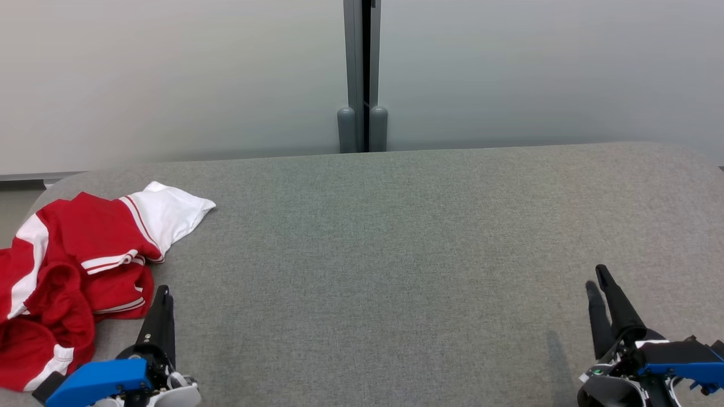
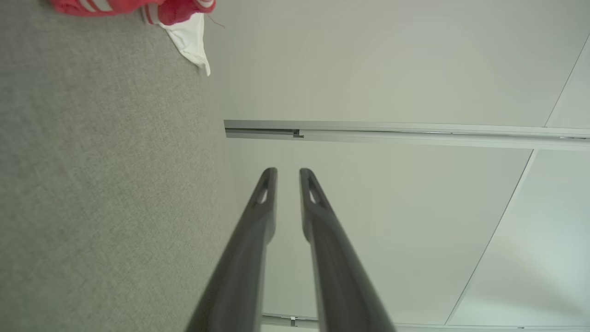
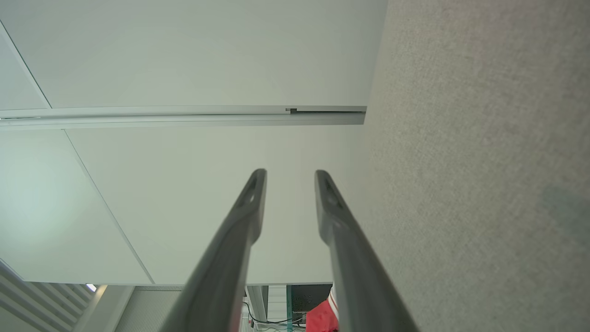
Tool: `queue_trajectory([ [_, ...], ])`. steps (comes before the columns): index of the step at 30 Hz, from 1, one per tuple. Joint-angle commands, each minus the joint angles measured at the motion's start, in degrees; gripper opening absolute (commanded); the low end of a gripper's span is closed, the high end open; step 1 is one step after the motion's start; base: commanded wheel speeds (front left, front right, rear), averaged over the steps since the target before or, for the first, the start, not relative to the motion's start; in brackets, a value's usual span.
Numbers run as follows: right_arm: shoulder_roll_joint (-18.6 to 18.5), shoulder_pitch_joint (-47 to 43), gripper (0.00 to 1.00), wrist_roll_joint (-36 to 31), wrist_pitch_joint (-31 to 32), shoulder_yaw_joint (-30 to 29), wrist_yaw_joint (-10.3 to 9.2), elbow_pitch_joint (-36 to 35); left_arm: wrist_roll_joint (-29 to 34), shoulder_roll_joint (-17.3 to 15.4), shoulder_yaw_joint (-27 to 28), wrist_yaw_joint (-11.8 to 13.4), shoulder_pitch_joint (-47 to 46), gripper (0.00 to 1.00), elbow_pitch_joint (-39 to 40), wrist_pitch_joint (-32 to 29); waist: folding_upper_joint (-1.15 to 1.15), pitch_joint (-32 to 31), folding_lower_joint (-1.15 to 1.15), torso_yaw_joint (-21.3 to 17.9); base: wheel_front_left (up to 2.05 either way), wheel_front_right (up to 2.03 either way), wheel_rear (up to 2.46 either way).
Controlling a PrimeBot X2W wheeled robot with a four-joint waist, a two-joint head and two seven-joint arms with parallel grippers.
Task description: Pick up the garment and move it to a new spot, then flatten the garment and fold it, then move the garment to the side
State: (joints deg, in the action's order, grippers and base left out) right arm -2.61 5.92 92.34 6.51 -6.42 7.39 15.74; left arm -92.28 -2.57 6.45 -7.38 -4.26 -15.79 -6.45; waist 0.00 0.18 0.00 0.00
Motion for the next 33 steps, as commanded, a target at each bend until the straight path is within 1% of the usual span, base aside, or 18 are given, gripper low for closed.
queue_trajectory([
  [1,-0.05,0.22,1.0,0.23,-0.25,0.26,0.01,-0.54,-0.12,-0.09,-0.14,0.0,-0.4,1.0,0.45,0.38,0.0,0.01,0.0,0.0,0.0,0.0,0.0],
  [10,-0.09,0.86,1.0,1.47,-2.08,2.49,0.03,-1.79,-0.24,-0.16,-1.43,-0.02,-0.76,1.0,1.75,2.99,0.0,0.05,0.0,0.01,0.0,0.0,0.0],
  [16,-0.12,1.15,1.0,0.67,-2.98,3.9,0.03,-3.47,1.73,-0.2,-2.22,-0.03,-0.91,1.0,3.34,4.62,0.0,0.07,0.0,-0.01,0.0,0.0,0.0],
  [24,-1.17,1.61,1.0,-3.64,-6.06,6.99,0.05,-6.04,10.19,-0.22,-2.5,-0.04,-0.78,1.0,5.47,6.58,0.0,0.15,0.0,-0.03,0.0,0.0,0.0],
  [27,-2.0,1.9,1.0,-5.6,-7.1,8.44,0.05,-6.28,14.46,-0.23,-2.77,-0.05,-0.74,1.0,5.9,7.28,0.0,0.16,0.0,-0.03,0.0,0.0,0.0],
  [33,-2.58,2.23,1.0,-10.32,-8.6,10.25,0.06,-6.31,20.79,-0.26,-2.47,-0.06,-0.6,1.0,6.42,8.59,0.0,0.09,0.0,-0.04,0.0,0.0,0.0],
])
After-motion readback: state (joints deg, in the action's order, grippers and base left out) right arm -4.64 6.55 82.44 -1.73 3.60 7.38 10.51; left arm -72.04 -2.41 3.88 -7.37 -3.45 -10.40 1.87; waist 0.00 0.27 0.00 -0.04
